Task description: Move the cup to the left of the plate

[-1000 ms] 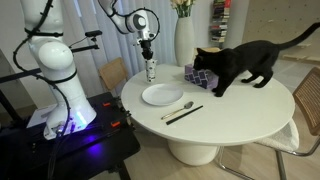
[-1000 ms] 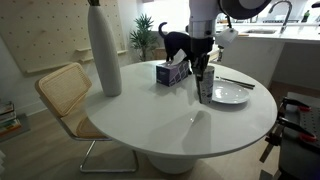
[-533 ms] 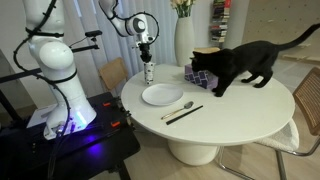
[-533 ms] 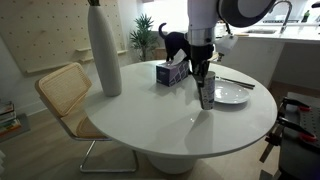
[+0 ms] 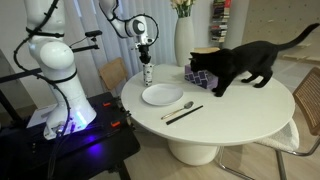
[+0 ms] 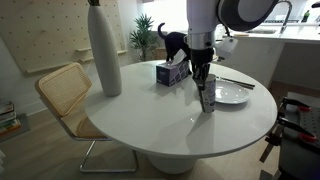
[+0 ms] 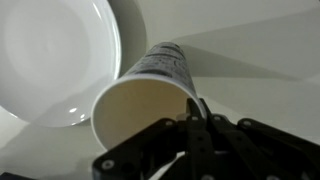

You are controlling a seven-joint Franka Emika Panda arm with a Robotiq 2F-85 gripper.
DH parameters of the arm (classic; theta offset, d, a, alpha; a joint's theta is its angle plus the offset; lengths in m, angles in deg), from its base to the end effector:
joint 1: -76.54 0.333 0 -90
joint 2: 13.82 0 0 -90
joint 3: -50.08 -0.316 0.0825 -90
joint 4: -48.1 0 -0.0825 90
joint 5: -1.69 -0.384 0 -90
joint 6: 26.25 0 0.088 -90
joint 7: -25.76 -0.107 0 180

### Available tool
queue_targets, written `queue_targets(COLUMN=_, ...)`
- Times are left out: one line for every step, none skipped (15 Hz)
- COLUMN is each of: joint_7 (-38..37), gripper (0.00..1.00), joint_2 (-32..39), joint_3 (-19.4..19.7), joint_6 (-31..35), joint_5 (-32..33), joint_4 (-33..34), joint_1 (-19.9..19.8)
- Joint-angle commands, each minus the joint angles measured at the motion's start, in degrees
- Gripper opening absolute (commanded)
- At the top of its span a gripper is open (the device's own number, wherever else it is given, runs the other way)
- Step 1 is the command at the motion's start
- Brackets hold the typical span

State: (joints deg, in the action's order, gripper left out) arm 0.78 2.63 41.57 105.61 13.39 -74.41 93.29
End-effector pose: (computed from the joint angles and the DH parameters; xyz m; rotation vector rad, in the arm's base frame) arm 0.5062 0.2338 0.2620 2.9903 0.2201 -0.0952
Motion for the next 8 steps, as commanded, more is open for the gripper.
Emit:
queue_targets(joint_7=0.5, gripper=0.07, joint_2=-0.1, joint_3=-0.1, joint_6=-0.3, joint_5=-1.1, joint_4=0.1, joint_1=0.3)
queue_targets(joint_7=0.5, gripper=0.28, joint_2=-0.2, joint_3=-0.1, joint_6=-0.4, joint_5=-1.1, joint_4=0.1, joint_1=0.4)
queue_targets(joint_7=0.4, gripper=0.35, joint_2=-0.2, joint_3=-0.1, joint_6=-0.4, joint_5=-1.0, joint_4=0.1, joint_1=0.5)
queue_targets(joint_7=0.4, gripper=0.42, joint_2=-0.2, joint_3=-0.1, joint_6=-0.4, joint_5=-1.0, joint_4=0.1, joint_1=0.5)
queue_targets(joint_7=0.4, gripper=0.49, joint_2=-0.2, joint_3=-0.1, joint_6=-0.4, joint_5=-1.0, joint_4=0.1, joint_1=0.5)
queue_targets(joint_7=0.4, gripper=0.58, joint_2=-0.2, joint_3=-0.1, joint_6=-0.4, joint_5=-0.9, joint_4=0.1, joint_1=0.5)
queue_targets(joint_7=0.4, gripper=0.64, joint_2=-0.2, joint_3=-0.1, joint_6=-0.4, joint_5=-1.0, joint_4=0.1, joint_1=0.5)
queue_targets(joint_7=0.4, gripper=0.73, joint_2=-0.2, joint_3=0.0, joint_6=-0.4, joint_5=-1.0, joint_4=0.2, joint_1=0.5)
